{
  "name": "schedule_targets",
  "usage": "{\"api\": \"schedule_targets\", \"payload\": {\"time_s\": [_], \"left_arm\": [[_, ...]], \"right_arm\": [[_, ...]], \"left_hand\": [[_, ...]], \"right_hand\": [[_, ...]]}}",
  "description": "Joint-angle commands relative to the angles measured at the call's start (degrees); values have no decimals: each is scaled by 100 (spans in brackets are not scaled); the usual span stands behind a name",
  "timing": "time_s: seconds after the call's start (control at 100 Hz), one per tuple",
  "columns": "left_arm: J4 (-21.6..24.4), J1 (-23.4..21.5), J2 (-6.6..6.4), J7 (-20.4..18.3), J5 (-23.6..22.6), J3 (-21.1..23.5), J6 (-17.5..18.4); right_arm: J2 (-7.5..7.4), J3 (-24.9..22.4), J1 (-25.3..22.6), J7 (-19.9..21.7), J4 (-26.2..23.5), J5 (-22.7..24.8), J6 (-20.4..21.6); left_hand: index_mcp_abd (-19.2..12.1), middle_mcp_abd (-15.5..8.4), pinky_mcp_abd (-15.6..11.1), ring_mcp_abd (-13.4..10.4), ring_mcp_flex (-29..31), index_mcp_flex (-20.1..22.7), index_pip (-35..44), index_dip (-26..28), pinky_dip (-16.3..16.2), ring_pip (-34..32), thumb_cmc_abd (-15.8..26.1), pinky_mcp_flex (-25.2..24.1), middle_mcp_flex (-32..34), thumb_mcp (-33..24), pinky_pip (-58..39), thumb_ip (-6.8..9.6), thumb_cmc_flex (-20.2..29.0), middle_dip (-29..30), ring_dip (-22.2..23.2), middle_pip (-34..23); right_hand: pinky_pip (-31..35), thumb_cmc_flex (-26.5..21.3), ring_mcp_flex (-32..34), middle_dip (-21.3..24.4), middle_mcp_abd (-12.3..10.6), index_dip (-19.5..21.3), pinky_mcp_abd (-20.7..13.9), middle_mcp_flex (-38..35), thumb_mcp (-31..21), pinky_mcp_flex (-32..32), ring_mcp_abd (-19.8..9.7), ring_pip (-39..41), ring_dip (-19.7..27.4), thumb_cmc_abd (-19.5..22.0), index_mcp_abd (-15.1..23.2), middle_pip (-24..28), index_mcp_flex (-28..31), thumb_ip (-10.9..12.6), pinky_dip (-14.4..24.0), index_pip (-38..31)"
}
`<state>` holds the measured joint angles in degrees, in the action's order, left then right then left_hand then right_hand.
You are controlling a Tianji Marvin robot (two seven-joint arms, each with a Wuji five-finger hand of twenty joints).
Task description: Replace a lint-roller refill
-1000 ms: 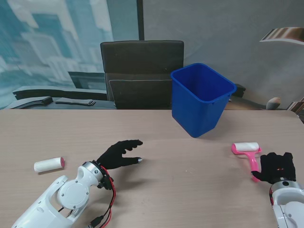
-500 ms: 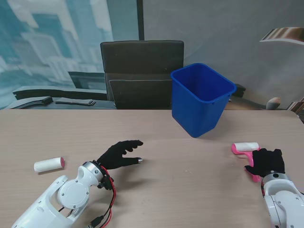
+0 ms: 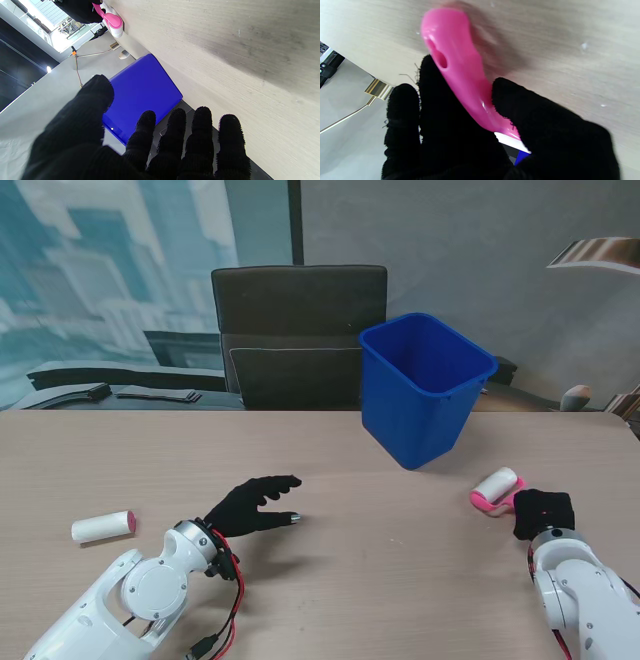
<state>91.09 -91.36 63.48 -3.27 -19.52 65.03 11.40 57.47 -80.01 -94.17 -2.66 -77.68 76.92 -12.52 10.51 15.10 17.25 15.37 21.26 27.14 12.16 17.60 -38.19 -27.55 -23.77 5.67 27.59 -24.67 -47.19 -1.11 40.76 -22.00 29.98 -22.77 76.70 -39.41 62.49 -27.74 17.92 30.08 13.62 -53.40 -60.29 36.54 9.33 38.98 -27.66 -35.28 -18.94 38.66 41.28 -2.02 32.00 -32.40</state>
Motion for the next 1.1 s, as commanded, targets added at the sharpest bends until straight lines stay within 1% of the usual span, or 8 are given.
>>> {"api": "schedule_targets", "payload": {"time_s": [0.0,0.15,0.27,0.39,0.5,0.84,0.99,1.09], "left_arm": [[29,-22,3,-110,20,0,6],[33,-34,4,-103,21,5,25],[36,-41,5,-91,19,7,44],[42,-44,7,-87,32,4,49],[38,-41,9,-84,48,-5,60],[37,-15,25,-113,230,-64,44],[138,3,48,-174,500,-143,-192],[293,-10,73,-261,853,-179,-461]], "right_arm": [[38,101,25,149,147,-36,13],[44,279,204,106,323,-242,-15],[62,326,262,-47,359,-396,88],[101,256,230,-372,290,-557,358],[148,121,121,-678,103,-668,616],[307,-240,-392,-1375,-896,-978,1495],[395,-162,-472,-1629,-1336,-1258,1889],[447,19,-416,-1761,-1507,-1488,2216]], "left_hand": [[-22,29,0,22,87,62,-39,47,-137,-141,186,7,67,193,-158,103,63,-107,109,-55],[-19,27,-6,22,92,63,-38,47,-134,-145,200,9,67,203,-162,103,71,-108,110,-56],[-17,31,-7,20,91,66,-36,47,-133,-145,209,10,72,211,-167,103,79,-108,111,-58],[-18,33,-6,24,92,66,-36,47,-130,-145,233,5,73,223,-166,102,91,-107,110,-57],[-24,25,-9,11,97,67,-37,46,-129,-148,246,10,77,240,-170,102,93,-108,110,-59],[50,48,-3,27,90,78,-46,39,-125,-139,348,7,81,330,-174,94,72,-103,107,-49],[240,116,18,77,48,111,-93,9,-115,-108,530,-13,30,543,-152,36,-64,-84,93,-6],[360,183,48,119,5,167,-183,-42,-107,-78,719,-56,0,991,-118,40,-14,-58,79,38]], "right_hand": [[295,-1076,396,-180,33,369,842,-424,-1549,273,31,384,-145,-214,965,323,769,-26,-51,58],[954,-1400,1213,-521,-128,1176,638,-1202,-2424,1177,-218,1406,-447,-893,1545,1010,1747,-353,-120,-551],[1841,-1472,1313,-1548,25,1937,243,-1366,-2935,1896,-958,3382,-1119,-1336,2299,1905,2494,-495,42,-1677],[2497,-1606,1333,-2316,42,2573,-243,-1571,-2965,2442,-1749,4768,-1548,-1593,2598,2318,2806,-222,268,-2416],[2741,-1650,1335,-2689,-28,2933,-549,-1716,-2967,2785,-2132,5289,-1794,-1711,2704,2409,2906,-21,333,-2702],[2775,-1614,1340,-2856,-164,3113,-742,-1784,-2967,2996,-2368,5444,-1951,-1693,2794,2395,2923,101,323,-2750],[2767,-1589,1341,-2860,-192,3130,-781,-1774,-2967,3008,-2394,5431,-1981,-1648,2813,2372,2895,97,318,-2720],[2758,-1571,1343,-2867,-223,3139,-812,-1760,-2967,3009,-2415,5410,-1992,-1613,2824,2359,2874,87,315,-2695]]}}
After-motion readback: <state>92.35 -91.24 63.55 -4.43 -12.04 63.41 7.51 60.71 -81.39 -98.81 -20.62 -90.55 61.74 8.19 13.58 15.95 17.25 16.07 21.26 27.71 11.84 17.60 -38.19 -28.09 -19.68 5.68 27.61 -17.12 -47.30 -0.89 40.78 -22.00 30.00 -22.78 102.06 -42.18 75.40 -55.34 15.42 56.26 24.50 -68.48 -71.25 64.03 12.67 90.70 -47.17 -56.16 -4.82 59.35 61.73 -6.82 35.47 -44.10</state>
